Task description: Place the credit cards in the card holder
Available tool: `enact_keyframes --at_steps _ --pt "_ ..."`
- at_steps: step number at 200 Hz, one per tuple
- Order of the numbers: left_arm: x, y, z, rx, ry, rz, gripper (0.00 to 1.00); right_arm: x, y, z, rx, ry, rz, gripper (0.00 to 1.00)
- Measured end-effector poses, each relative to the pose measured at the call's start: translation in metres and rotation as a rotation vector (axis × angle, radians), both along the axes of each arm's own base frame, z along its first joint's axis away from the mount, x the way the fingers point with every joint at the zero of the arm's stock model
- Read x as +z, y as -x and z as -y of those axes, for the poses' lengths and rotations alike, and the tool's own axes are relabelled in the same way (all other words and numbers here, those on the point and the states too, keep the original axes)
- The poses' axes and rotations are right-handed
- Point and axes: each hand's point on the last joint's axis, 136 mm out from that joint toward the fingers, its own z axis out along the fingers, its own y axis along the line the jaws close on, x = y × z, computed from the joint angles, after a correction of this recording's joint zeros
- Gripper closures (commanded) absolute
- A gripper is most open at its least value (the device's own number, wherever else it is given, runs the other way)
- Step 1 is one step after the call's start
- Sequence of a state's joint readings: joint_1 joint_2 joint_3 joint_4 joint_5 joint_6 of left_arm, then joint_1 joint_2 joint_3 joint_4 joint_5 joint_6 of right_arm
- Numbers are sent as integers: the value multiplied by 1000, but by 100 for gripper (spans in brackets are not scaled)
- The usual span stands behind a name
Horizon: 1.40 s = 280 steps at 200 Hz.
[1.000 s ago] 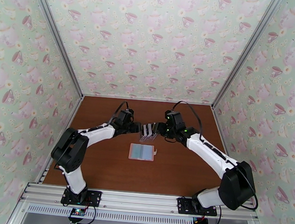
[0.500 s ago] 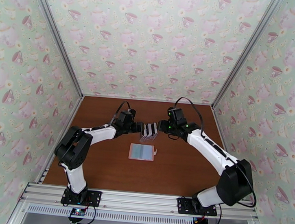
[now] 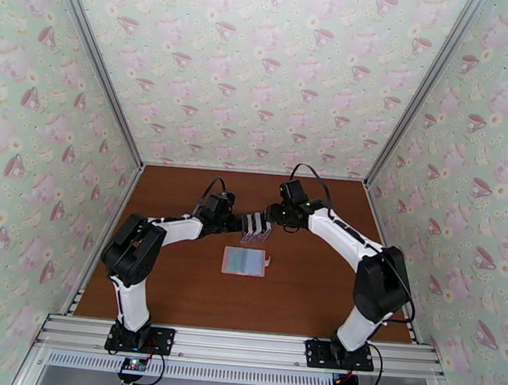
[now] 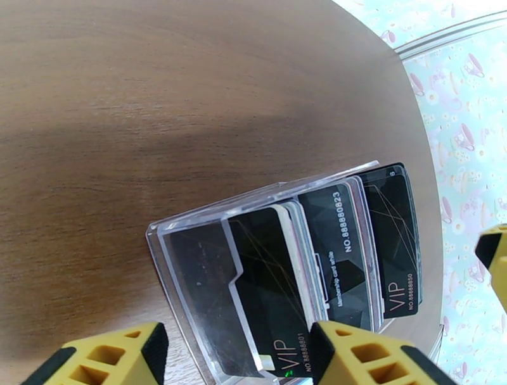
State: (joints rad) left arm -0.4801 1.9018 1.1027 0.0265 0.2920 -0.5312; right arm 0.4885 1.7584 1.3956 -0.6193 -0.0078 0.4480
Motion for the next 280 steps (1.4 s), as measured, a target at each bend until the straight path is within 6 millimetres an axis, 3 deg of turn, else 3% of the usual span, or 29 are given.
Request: enact_keyframes --at_steps 43,106,157,280 --pt "-22 0 1 -1 -23 -57 50 -12 -13 -7 15 18 -21 41" --pt "-21 -2 6 -15 -7 -71 60 -31 -21 -12 33 51 -61 41" --pt "-21 -4 8 -16 -4 -81 61 -52 -17 -11 47 82 -108 41" --pt "-21 -4 7 -14 -6 -87 61 -61 -16 -9 59 143 -114 41"
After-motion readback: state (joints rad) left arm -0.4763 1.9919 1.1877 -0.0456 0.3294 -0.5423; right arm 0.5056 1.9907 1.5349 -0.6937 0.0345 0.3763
